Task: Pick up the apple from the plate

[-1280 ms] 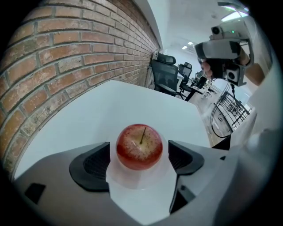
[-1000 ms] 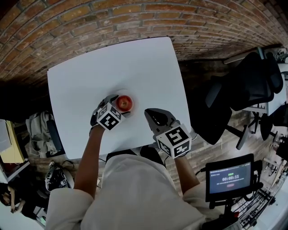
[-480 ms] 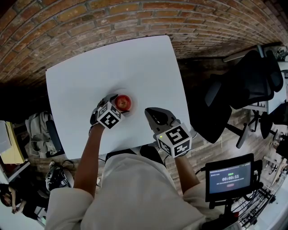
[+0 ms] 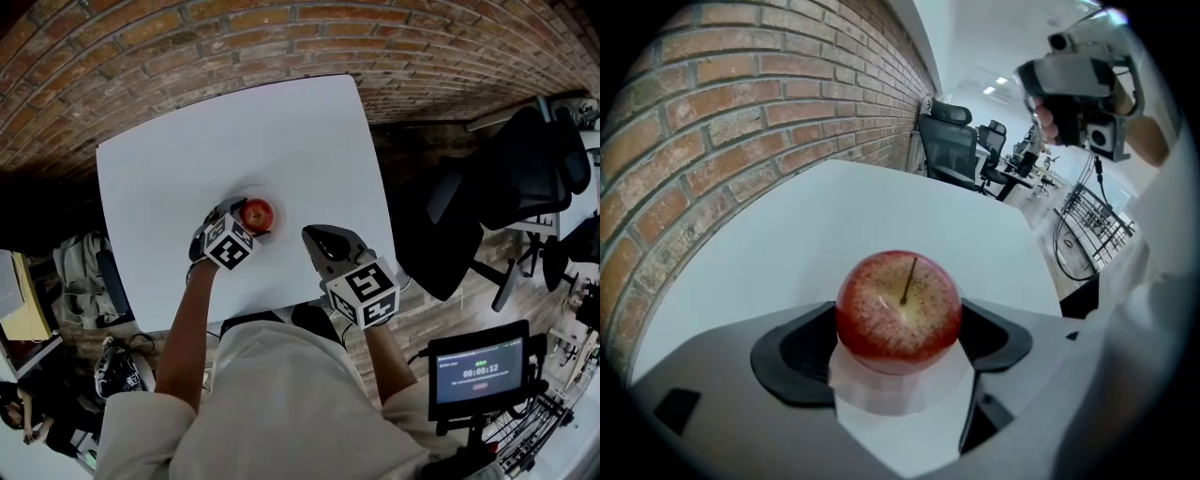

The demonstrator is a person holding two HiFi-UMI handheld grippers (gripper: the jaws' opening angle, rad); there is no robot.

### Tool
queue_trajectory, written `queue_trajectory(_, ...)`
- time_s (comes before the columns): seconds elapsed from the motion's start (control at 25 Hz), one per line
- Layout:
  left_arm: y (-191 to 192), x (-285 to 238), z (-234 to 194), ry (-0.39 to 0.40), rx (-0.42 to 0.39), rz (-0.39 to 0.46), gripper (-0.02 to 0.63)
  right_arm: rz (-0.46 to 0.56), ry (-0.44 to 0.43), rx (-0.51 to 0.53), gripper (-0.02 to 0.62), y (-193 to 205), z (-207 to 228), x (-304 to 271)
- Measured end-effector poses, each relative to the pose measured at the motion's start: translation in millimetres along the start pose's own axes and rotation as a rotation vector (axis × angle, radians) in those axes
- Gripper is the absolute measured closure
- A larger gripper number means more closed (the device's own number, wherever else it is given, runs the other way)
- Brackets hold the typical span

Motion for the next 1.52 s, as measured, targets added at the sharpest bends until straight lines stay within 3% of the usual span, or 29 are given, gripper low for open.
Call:
queue_trajectory(0.28, 1.4, 0.3, 0.5, -0.011, -0.002, 0.005, 0.204, 0.004, -0.004, 0.004, 0.594, -0.5, -1.9, -0.8)
queue_trajectory(0.88, 2.6, -1.9, 0.5, -0.028, 0.081, 0.041, 0.204, 0.031, 0.0, 0.008, 0.594, -8.6, 1.8, 4.0)
queue_trajectory(1.12, 3.3, 2.2, 0.5, -0.063, 0.046, 0.015, 0.205, 0.037, 0.0, 0.019, 0.594, -8.4, -0.7, 7.7)
queue_trajectory(1.32, 4.0, 10.7, -1.5, -0.074, 0.1, 0.048, 0.206, 0.044, 0.0, 0.02, 0.594, -7.8, -3.6, 12.5)
queue_trajectory(1.52, 0.1, 16.7, -1.7, -0.087, 0.103, 0.055, 0.206, 0.054, 0.002, 0.028, 0.594, -9.1, -3.6, 18.7)
Point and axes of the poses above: the fingertips, and each gripper's own axes: x backward along the fingers, z to its right, y out of its underside, the point moved 9 cm from there along x, backward along the fingers, and after that the axes turned 2 degrees about -x, right-handed, at the moved point
